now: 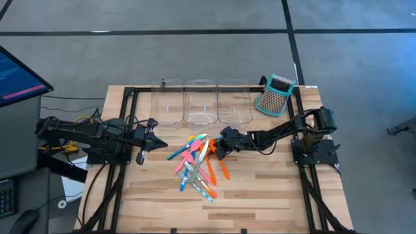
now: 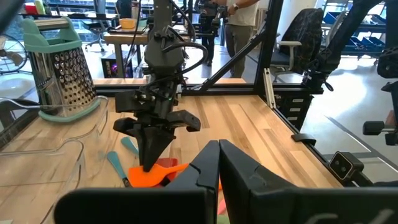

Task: Pick & Place Kitchen Items
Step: Put the right orange spatula into the left transparent bin

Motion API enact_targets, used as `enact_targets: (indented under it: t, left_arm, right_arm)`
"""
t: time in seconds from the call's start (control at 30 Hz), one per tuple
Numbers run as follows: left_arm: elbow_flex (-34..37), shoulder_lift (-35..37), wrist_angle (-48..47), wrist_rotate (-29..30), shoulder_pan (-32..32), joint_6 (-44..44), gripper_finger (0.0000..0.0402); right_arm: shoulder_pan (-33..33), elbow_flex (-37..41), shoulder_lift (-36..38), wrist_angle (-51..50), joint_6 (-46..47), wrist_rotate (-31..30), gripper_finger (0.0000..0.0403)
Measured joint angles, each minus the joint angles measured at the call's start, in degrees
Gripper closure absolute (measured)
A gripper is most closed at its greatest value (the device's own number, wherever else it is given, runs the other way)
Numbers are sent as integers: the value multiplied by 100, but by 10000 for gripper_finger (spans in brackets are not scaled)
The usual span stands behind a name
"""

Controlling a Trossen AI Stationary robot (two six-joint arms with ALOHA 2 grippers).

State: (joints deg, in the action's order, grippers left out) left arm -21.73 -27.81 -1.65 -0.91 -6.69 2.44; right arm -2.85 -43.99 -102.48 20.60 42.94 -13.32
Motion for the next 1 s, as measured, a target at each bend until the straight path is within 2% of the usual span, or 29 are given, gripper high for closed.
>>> enact_targets:
  t: [0.57,0.77,1.0]
  left_arm:
    - [1,0,-1,0,0,0,399]
    - [0,0,-2,0,-1,2,399]
    - [1,2,0,-2,-1,17,399]
  right_arm:
    - [-2,4,55,362,21,199,402]
    - [-10,-5,152,552,-1,435,402]
    - [-17,4,816,317,-354,448,403]
